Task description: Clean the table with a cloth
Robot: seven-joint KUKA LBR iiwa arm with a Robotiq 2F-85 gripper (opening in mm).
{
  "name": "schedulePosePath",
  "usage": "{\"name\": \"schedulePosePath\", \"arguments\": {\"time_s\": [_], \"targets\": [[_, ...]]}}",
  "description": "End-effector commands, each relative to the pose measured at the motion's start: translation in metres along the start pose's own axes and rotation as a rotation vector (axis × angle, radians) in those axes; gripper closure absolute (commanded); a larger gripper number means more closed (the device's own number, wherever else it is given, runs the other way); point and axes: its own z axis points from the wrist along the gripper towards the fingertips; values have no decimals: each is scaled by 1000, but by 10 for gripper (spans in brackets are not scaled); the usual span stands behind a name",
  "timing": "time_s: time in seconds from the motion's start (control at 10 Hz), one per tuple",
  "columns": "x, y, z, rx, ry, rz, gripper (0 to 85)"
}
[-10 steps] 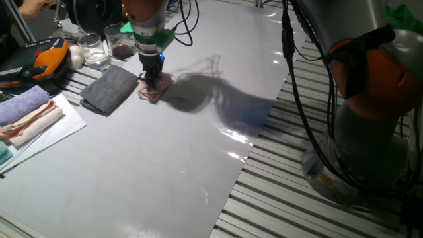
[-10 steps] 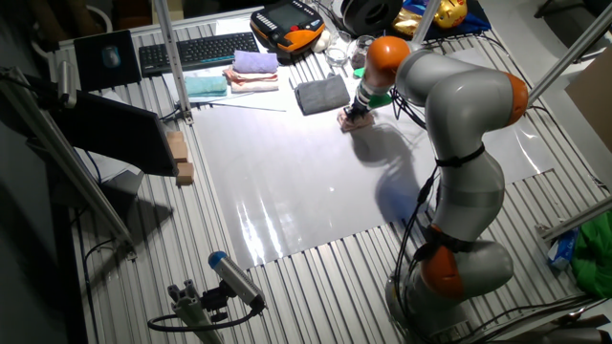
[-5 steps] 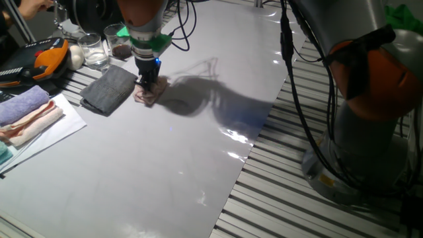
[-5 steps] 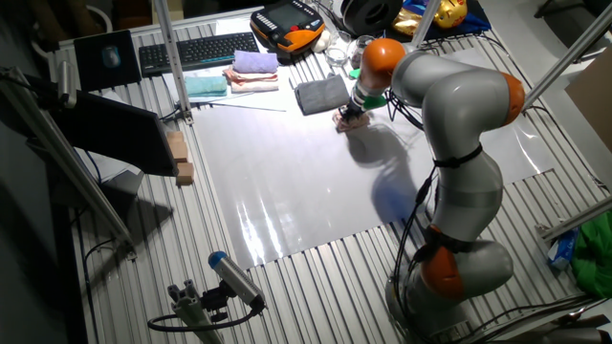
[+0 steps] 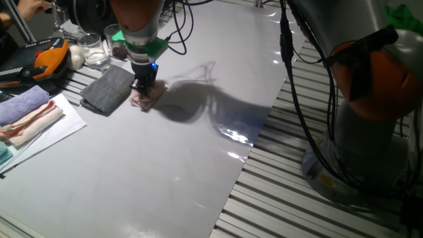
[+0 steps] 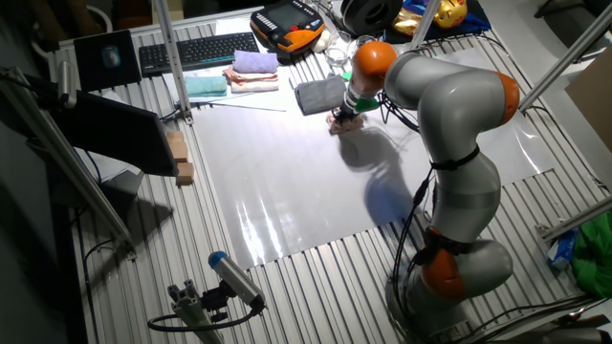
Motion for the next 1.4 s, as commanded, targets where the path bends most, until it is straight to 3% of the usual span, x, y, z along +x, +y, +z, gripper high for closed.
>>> {"name": "schedulePosePath", "arguments": {"time_s": [0.0, 0.6, 1.3], "targets": [[2, 5, -1, 2, 0, 4, 850], [1, 20, -4, -3, 5, -3, 850], [7, 40, -7, -4, 10, 23, 850]]}}
